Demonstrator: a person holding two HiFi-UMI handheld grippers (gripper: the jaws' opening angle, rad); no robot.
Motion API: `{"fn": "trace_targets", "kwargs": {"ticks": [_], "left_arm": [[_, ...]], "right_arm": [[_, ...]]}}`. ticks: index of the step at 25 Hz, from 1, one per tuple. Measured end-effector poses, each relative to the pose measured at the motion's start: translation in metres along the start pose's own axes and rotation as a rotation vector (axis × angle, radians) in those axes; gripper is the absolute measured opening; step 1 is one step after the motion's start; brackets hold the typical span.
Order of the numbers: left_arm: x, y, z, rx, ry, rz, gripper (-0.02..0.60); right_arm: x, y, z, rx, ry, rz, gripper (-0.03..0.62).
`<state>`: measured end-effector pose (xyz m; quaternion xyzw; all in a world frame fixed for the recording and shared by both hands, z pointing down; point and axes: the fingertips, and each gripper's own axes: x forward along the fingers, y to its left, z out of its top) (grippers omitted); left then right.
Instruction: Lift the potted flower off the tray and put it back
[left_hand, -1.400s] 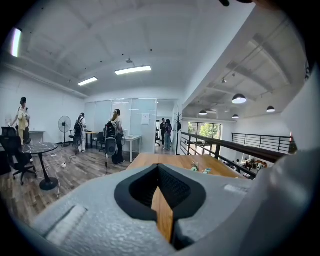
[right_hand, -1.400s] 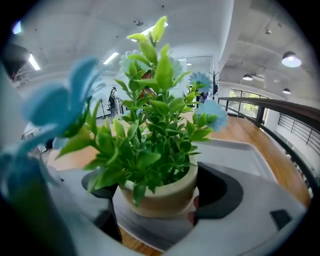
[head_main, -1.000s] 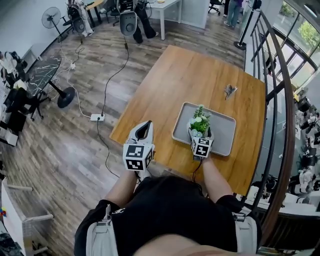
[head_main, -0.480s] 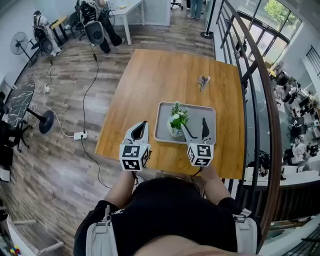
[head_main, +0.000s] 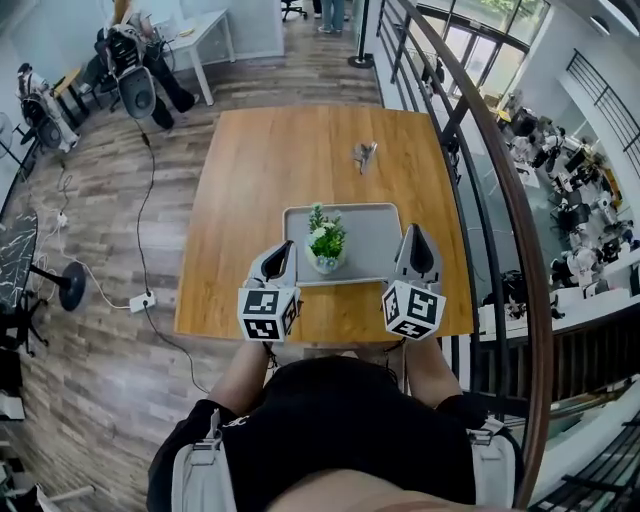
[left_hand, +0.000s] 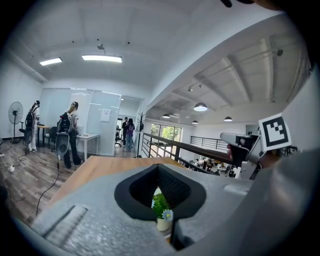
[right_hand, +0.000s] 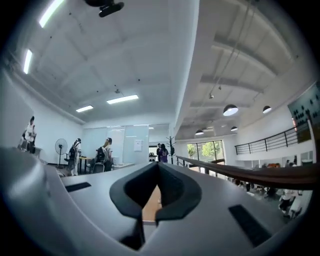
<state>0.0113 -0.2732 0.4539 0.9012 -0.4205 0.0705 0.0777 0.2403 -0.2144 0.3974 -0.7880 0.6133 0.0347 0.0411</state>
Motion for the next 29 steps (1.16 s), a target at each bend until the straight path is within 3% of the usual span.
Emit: {"fn": "trace_targets", "kwargs": {"ticks": [7, 13, 29], "left_arm": [[0.011, -0.016, 0.005, 0.024, 0.003, -0.068, 0.012], [0.014, -0.013, 0.009, 0.025, 0.000, -0.069, 0.012], [0.006, -0.003, 0.002, 0.025, 0.005, -0.057, 0.012]], "right_arm": [[-0.011, -0.012, -0.007, 0.031, 0.050, -0.007, -0.005], [-0.015, -0.003, -0.009, 0.033, 0.055, 0.037, -0.005], [-0.016, 0.009, -0.021, 0.015, 0.060, 0.028, -0.003]]}}
